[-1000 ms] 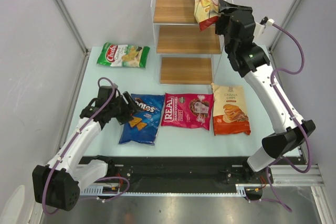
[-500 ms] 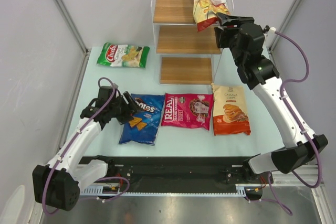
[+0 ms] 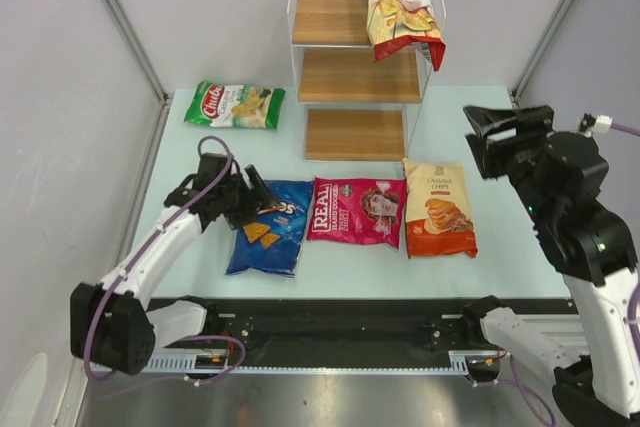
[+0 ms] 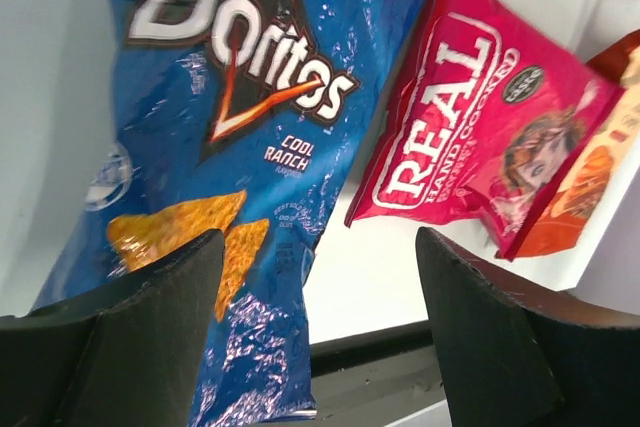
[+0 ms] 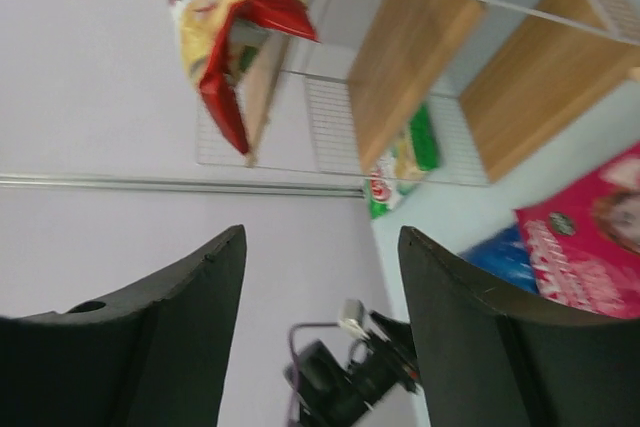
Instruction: Place and organize the chips bags onto the shelf
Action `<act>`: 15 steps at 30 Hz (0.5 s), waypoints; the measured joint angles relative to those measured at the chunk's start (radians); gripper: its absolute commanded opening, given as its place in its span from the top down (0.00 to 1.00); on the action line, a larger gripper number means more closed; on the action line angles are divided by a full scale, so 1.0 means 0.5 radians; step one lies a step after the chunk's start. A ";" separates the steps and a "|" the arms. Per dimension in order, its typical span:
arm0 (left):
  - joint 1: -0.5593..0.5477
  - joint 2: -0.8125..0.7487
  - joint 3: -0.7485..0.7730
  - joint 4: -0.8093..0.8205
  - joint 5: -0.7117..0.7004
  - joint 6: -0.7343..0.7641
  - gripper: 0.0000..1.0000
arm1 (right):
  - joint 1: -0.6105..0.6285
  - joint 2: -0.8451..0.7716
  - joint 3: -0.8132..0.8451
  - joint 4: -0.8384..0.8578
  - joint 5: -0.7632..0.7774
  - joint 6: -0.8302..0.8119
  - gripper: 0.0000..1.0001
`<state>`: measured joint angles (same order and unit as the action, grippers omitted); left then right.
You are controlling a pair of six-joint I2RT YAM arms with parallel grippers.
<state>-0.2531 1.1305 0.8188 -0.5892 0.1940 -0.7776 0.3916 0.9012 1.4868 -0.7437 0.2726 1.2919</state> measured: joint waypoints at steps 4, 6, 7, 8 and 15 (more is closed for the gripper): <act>-0.153 0.262 0.185 0.002 0.001 0.038 0.18 | -0.060 -0.059 -0.031 -0.344 -0.071 -0.173 0.30; -0.238 0.397 0.313 0.034 0.039 0.071 0.18 | -0.100 -0.012 -0.109 -0.456 -0.175 -0.298 0.29; -0.270 0.449 0.359 0.047 0.055 0.082 0.18 | -0.123 0.032 -0.162 -0.517 -0.250 -0.362 0.29; -0.310 0.515 0.421 0.063 0.079 0.105 0.18 | -0.143 0.101 -0.213 -0.590 -0.331 -0.441 0.29; -0.414 0.810 0.684 0.049 0.175 0.252 0.18 | -0.189 0.373 -0.524 -0.729 -0.580 -0.844 0.21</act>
<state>-0.4603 1.5356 1.1606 -0.5648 0.2813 -0.6518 0.2970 1.0878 1.2247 -1.1084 -0.0174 0.8700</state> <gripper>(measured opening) 0.823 0.737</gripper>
